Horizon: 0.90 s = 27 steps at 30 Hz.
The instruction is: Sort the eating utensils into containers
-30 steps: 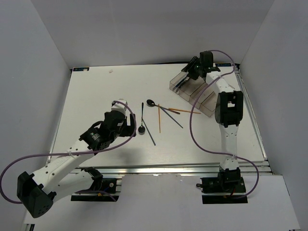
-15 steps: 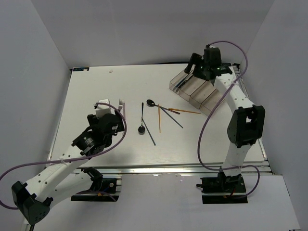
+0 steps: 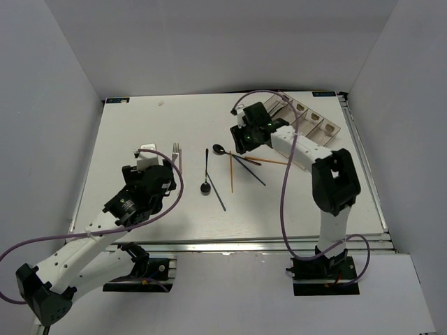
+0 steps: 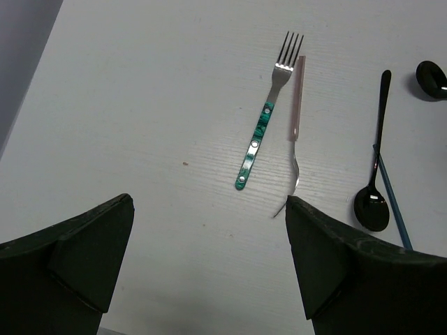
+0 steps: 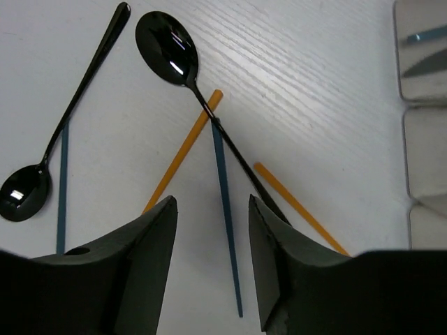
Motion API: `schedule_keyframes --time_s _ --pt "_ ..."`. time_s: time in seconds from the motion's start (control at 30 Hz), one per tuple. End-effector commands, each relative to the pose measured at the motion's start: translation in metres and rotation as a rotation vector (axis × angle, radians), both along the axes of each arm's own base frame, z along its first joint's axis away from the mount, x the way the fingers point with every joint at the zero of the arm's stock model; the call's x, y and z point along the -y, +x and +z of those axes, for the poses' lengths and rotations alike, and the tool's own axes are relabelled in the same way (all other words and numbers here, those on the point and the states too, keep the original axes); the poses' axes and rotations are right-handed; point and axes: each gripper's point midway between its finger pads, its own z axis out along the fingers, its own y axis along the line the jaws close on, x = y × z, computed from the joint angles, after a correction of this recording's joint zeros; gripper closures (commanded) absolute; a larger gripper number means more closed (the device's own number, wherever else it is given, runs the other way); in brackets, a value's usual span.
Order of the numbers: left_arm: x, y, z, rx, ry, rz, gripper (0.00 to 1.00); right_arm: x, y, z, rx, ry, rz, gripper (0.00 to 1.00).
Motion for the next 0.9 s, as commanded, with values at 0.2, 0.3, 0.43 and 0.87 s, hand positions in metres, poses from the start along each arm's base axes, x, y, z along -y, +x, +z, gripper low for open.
schedule_keyframes --time_s 0.2,0.3,0.43,0.87 --pt "0.013 0.002 -0.005 -0.019 -0.012 -0.068 0.02 -0.025 0.038 -0.033 0.094 -0.234 0.156 0.6" --pt "0.014 0.002 -0.006 -0.022 -0.014 -0.074 0.02 -0.032 0.047 -0.034 0.121 -0.231 0.176 0.65" --pt "0.015 0.002 -0.006 -0.023 -0.017 -0.082 0.02 -0.043 0.051 -0.043 0.106 -0.217 0.222 0.66" --pt "0.018 0.003 -0.006 -0.025 -0.023 -0.098 0.02 -0.053 0.04 -0.074 0.021 -0.194 0.293 0.72"
